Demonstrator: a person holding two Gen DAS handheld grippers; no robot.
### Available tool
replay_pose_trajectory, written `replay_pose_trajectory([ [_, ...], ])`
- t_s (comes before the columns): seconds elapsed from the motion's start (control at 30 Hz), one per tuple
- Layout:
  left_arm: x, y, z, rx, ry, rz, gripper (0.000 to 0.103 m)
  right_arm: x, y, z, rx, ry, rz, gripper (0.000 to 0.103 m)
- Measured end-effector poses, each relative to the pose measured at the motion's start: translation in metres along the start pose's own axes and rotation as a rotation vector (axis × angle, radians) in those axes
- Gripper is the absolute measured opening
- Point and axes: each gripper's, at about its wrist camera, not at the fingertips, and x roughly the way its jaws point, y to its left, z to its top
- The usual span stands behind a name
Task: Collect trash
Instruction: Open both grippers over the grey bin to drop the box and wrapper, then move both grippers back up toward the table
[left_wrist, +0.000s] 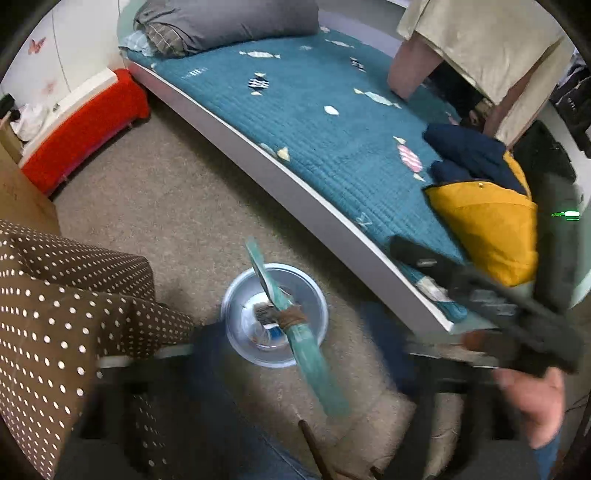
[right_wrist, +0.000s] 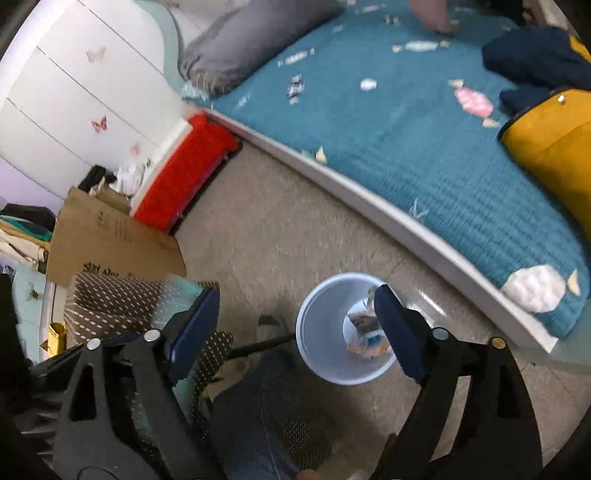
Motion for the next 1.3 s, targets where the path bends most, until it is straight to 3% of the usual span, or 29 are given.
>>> replay_pose_trajectory([
  [0.17, -0.014, 0.004, -0.001, -0.015, -0.027, 0.028, 0.09, -0.03, 0.009, 0.003, -0.011, -0.055, 0.017, 0.096],
  [0.33, -0.049, 0.012, -0.006, -0.037, -0.128, 0.055, 0.094, -0.049, 0.028, -0.002, -0.055, -0.1, -0.014, 0.097],
  [0.57, -0.1, 0.019, -0.014, -0.069, -0.253, 0.072, 0.094, -0.073, 0.056, -0.006, -0.092, -0.159, 0.009, 0.097],
  [0.97, -0.198, 0.036, -0.045, -0.06, -0.487, 0.124, 0.095, -0.118, 0.144, -0.016, -0.253, -0.244, 0.077, 0.097],
  [1.3, -0.258, 0.089, -0.095, -0.104, -0.582, 0.187, 0.095, -0.133, 0.22, -0.042, -0.369, -0.258, 0.178, 0.097],
])
